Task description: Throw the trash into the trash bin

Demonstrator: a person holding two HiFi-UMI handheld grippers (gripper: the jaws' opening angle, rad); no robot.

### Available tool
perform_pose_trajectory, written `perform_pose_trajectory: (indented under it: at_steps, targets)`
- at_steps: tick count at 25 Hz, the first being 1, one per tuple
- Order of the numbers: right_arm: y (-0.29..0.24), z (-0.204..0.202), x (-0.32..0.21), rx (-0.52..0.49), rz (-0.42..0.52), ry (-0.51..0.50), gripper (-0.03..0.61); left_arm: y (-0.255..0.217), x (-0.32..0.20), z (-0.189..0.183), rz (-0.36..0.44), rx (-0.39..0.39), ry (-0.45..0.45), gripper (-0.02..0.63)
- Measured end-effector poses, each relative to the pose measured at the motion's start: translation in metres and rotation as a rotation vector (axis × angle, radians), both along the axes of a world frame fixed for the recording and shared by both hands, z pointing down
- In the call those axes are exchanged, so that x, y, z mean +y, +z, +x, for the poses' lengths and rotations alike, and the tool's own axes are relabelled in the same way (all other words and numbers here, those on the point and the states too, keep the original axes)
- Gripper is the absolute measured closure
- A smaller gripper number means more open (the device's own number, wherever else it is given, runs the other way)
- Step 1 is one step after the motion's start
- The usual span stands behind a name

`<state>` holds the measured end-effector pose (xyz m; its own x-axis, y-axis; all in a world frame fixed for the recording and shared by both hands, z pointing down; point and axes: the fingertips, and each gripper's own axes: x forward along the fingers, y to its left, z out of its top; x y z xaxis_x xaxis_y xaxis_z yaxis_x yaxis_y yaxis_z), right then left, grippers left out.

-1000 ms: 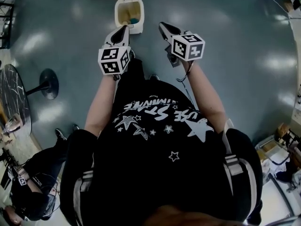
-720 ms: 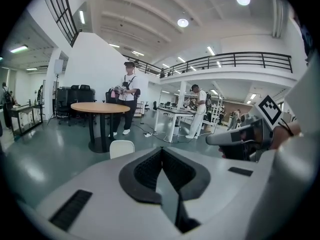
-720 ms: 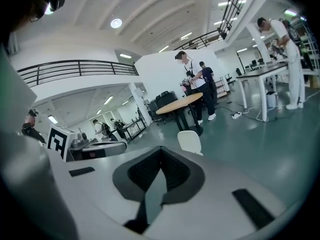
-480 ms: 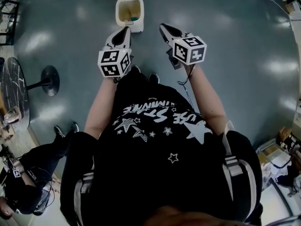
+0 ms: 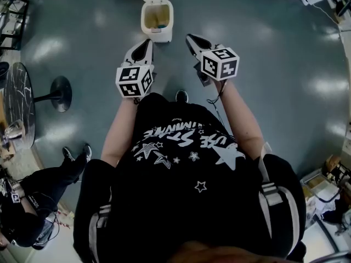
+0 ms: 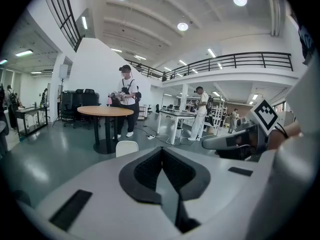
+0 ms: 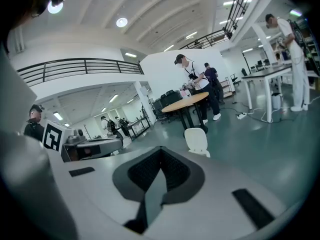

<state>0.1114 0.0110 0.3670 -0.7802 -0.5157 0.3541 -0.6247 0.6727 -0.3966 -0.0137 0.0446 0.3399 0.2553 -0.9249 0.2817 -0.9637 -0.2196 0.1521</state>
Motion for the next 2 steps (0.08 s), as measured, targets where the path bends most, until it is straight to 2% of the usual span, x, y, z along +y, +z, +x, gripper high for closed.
perform_pose_trajectory:
  at_steps: [2]
  targets:
    - [-0.0001,-0.0023,0.0036,0.002,-0.001,-0.004,0.572,-0.0006,0.0043,-0.0015,0.000,0.003,-0.005,0.603]
